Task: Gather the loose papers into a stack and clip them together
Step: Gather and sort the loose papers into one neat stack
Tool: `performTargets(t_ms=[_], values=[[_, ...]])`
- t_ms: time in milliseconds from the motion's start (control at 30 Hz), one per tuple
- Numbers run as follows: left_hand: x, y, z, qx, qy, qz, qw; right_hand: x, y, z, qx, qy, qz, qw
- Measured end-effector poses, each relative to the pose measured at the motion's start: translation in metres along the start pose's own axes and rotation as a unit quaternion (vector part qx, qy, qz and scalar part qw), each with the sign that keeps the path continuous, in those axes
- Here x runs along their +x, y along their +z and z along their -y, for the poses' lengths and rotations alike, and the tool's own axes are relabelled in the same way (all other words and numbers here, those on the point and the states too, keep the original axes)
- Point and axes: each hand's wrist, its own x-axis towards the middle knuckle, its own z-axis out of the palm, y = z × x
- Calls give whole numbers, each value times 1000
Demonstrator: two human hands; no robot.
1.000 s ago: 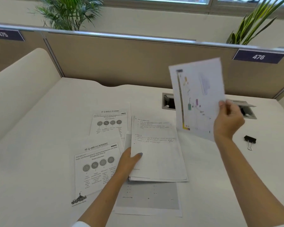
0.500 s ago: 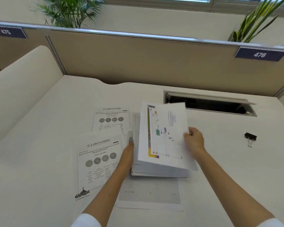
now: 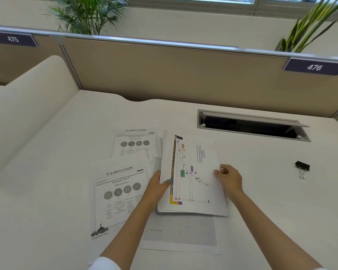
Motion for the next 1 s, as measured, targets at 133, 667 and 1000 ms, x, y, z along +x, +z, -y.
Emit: performTargets(t_ms=[133, 667, 1000], values=[[-3, 1, -4, -27, 5, -4, 1000, 3, -12, -6, 55, 28, 55, 997], [-26, 10, -5, 467, -23, -156, 870, -19, -50, -52, 151, 20, 92, 984], [-19, 4, 0, 359, 19, -190, 913, -23, -52, -71, 108, 22, 82, 990]])
